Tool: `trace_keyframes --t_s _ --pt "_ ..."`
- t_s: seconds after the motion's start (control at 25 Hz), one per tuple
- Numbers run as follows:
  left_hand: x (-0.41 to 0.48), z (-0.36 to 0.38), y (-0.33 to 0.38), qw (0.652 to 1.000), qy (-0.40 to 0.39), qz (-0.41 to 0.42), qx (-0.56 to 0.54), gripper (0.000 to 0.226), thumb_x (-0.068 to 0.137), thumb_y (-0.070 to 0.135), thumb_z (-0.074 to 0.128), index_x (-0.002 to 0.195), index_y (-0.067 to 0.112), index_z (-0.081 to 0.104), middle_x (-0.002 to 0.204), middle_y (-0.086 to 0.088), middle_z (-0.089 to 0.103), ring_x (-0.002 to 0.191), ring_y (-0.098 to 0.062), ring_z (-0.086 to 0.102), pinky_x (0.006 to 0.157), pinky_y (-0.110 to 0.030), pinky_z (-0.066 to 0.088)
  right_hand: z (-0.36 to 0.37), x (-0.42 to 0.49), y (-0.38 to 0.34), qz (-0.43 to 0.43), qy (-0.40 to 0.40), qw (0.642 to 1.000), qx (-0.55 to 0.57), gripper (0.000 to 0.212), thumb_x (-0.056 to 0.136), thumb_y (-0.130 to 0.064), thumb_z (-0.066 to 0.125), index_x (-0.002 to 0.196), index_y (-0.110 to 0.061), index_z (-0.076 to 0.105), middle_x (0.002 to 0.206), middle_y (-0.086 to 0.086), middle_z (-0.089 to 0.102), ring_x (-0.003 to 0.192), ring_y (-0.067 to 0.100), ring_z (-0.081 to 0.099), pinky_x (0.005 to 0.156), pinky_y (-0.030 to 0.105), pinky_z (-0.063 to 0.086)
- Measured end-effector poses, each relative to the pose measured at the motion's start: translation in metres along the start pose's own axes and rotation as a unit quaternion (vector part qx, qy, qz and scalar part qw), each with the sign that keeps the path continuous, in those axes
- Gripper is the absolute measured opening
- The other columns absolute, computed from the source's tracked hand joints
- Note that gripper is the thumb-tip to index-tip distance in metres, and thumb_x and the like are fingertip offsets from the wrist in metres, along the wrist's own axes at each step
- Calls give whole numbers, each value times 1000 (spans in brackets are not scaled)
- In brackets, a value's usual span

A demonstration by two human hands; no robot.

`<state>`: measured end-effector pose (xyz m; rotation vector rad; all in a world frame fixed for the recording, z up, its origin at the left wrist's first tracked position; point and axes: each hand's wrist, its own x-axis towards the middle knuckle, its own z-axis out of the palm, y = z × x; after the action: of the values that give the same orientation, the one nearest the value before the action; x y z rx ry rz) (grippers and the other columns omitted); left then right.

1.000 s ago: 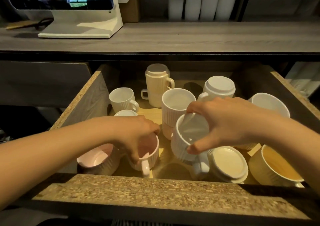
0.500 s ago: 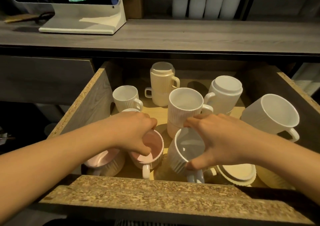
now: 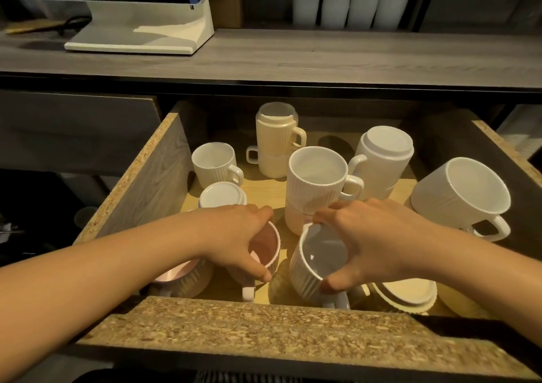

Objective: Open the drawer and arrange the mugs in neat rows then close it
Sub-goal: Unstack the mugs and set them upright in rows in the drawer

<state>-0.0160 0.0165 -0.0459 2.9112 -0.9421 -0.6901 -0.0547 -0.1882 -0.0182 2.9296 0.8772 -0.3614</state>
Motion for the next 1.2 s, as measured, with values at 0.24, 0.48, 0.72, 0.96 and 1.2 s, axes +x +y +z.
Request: trace_keyframes --t_s 0.24,0.48,0.72,0.96,1.2 --pt "1 1 2 1000 -4 16 16 74 67 63 68 123 22 42 117 1 56 96 -15 52 74 -27 48 2 1 2 5 4 1000 1 84 66 -73 58 133 -25 40 124 -5 57 102 15 57 79 26 53" --pt "-3 2 3 999 -35 26 15 79 67 62 68 130 24 37 124 2 53 105 -17 53 82 -29 51 8 4 -4 10 -11 1000 -13 84 67 -72 59 132 -21 42 122 -2 59 99 19 58 76 28 54" --pt "-4 0 3 998 -59 12 -4 76 74 61 62 134 22 34 128 1 51 111 -17 51 89 -30 49 19 10 -6 14 -30 999 -10 87 68 -72 58 133 -19 38 124 1 57 100 19 57 76 25 52" --pt "2 -18 9 998 -6 49 -28 52 87 53 50 131 26 42 130 4 53 112 -13 52 97 -32 46 -6 3 16 53 -74 995 38 60 80 -58 57 129 -24 49 121 -4 61 102 15 59 85 28 53" --pt "18 -29 46 991 -15 129 0 56 89 48 52 138 25 38 137 3 49 117 -16 50 99 -36 44 -4 -20 43 123 -190 974 22 58 81 -56 58 127 -21 52 116 -3 64 95 13 60 78 22 51"
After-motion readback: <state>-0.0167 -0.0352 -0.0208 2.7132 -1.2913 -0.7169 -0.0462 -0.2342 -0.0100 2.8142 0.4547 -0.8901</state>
